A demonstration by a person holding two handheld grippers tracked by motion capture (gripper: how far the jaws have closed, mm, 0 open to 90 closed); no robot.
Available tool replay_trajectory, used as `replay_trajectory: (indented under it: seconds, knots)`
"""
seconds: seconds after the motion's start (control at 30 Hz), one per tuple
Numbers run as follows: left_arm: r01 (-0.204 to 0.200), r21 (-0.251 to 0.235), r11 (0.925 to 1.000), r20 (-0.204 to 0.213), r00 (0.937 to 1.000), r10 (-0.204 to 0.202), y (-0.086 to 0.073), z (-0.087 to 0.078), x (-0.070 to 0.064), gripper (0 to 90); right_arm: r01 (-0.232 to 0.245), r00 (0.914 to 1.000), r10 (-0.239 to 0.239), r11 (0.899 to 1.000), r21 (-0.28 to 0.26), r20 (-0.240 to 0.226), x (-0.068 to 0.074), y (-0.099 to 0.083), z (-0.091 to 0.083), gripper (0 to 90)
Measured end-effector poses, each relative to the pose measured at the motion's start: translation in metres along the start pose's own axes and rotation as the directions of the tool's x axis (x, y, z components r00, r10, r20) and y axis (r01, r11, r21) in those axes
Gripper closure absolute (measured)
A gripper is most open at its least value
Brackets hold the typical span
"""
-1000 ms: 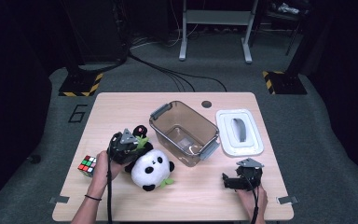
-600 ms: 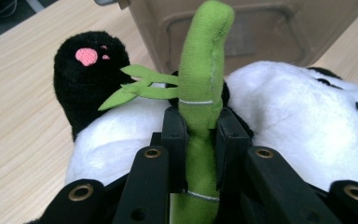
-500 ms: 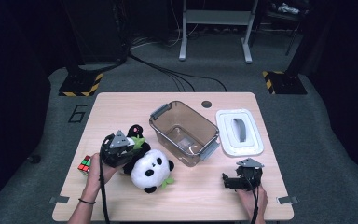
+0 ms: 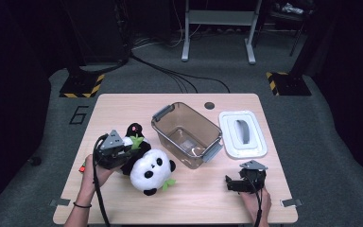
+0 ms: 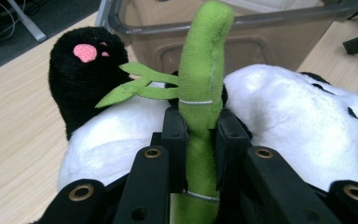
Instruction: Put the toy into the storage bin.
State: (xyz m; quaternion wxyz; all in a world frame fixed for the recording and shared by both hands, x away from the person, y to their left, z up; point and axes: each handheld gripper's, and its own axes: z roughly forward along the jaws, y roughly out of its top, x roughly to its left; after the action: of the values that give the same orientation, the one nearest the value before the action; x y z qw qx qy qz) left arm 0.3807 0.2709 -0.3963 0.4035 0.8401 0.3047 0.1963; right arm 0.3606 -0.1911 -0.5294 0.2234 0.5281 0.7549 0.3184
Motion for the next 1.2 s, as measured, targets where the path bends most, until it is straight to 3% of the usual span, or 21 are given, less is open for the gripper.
replay_trajectory:
  seconds: [0.67,1.0,1.2]
  knots:
    - [-0.016,-0.060,0.9981,0.015,0.9997,0.017,0.020,-0.029,0.004,77.5,-0.001,1.0000,0.001,1.000,0.000,0.001,0.000,0.000,0.000,0.0]
    - [-0.049,-0.088,0.9949,-0.004,0.9988,0.049,0.042,-0.043,0.006,77.5,-0.001,1.0000,0.001,1.000,0.000,0.001,0.000,0.000,0.000,0.0]
    - [-0.054,-0.100,0.9935,0.005,0.9985,0.055,0.052,-0.048,0.006,77.5,-0.001,1.0000,0.001,1.000,0.000,0.001,0.000,0.000,0.000,0.0]
